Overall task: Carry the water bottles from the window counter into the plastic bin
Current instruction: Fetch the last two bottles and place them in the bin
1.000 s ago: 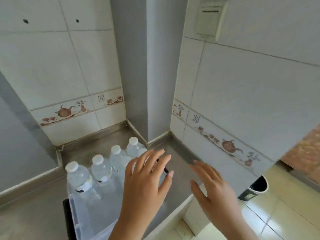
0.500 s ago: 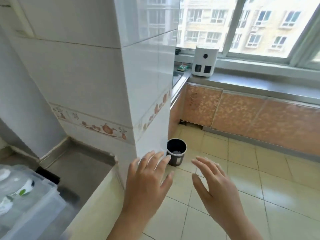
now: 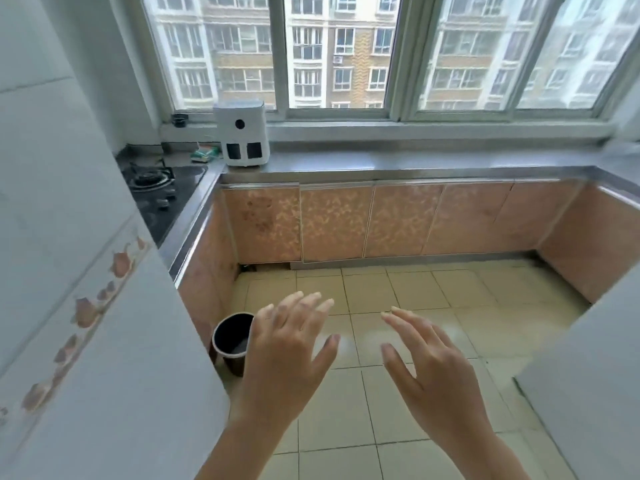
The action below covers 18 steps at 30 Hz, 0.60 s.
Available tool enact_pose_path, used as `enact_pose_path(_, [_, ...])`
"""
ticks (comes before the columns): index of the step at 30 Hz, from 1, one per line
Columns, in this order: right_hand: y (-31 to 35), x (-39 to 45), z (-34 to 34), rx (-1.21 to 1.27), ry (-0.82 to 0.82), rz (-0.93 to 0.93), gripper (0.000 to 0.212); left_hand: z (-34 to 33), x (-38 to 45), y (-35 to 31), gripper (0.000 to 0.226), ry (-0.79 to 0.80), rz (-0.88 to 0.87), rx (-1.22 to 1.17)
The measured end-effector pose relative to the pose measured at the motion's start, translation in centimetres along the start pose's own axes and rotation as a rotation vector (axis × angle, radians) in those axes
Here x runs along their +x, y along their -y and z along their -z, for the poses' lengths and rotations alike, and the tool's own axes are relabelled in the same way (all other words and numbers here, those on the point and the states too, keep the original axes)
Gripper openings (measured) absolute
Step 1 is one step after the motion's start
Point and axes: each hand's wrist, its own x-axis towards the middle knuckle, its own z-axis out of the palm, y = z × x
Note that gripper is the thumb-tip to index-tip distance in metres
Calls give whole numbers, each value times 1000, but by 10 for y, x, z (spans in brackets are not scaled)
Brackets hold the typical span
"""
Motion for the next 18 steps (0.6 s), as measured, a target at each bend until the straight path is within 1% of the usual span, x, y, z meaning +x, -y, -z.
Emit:
enact_pose_path(4, [-40,54,-3,-39,-22,-93,50,-45,71,-3,48,42,-78,-42])
enact_pose_path(8, [-82,102,0,-78,-76,-203,49,-91,146,-8,48,45,-173,-99])
enact_pose_path(12, [-127,135,2,-127,-103,-321,50,-136,211,-34,49,85,-267,-149])
enact_pose_path(15, [-167,164,4,-160,-85,-393,51,-173,258,-58,49,117,-334,-185])
enact_pose_path(18, [-214,200,5,-174,-85,-442,52,-213,309,-81,50,128,-368,-204])
